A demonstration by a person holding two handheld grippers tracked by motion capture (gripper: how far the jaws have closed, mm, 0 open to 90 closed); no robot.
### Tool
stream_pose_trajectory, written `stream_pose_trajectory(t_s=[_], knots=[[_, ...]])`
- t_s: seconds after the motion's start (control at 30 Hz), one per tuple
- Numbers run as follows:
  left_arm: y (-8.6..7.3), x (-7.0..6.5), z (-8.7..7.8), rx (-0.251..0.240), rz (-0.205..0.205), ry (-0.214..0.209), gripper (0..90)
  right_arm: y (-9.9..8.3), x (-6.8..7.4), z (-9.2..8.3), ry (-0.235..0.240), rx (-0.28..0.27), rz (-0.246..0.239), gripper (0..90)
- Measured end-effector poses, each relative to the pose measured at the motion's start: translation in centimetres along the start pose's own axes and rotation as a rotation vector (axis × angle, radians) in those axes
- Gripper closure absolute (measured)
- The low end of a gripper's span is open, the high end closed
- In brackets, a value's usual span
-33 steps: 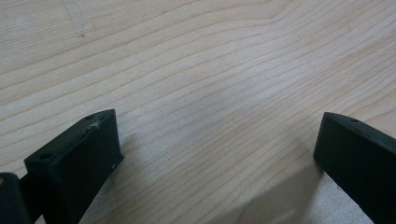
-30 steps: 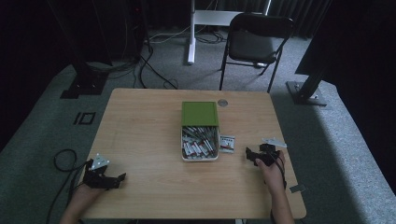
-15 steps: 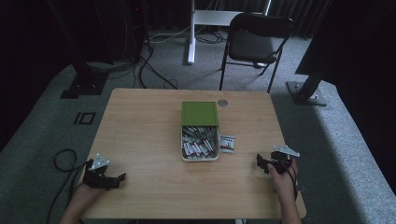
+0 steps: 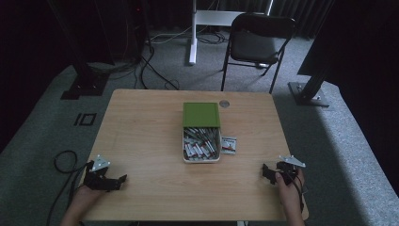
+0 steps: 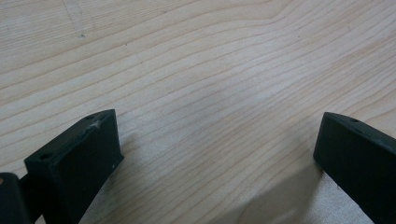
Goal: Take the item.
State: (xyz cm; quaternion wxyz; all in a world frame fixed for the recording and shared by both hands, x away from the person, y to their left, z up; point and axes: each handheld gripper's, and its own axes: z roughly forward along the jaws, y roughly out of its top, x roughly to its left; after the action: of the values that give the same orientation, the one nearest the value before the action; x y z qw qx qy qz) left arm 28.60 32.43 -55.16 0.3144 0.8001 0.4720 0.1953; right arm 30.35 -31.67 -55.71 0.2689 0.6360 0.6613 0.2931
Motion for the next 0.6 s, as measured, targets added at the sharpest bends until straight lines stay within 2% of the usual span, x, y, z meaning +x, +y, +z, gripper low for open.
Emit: stream_pose_trajectory(t_s=[0.1,0.17,0.4,0.6], knots=[[0.0,0.0,0.0,0.000,0.000,0.000,1.4,-0.4,0.0,-0.4,-0.017,-0.001,-0.005,13.4],[0.0,0.0,0.0,0.000,0.000,0.000,1.4,-0.7,-0.1,-0.7,-0.009,0.004,0.011,13.4],[0.0,0.0,0.0,0.000,0.000,0.001,1.4,-1.4,-0.2,-1.4,0.004,0.000,0.016,13.1],[0.0,0.0,0.0,0.000,0.000,0.001,1.4,-1.4,-0.1,-1.4,0.000,0.004,0.002,12.8]])
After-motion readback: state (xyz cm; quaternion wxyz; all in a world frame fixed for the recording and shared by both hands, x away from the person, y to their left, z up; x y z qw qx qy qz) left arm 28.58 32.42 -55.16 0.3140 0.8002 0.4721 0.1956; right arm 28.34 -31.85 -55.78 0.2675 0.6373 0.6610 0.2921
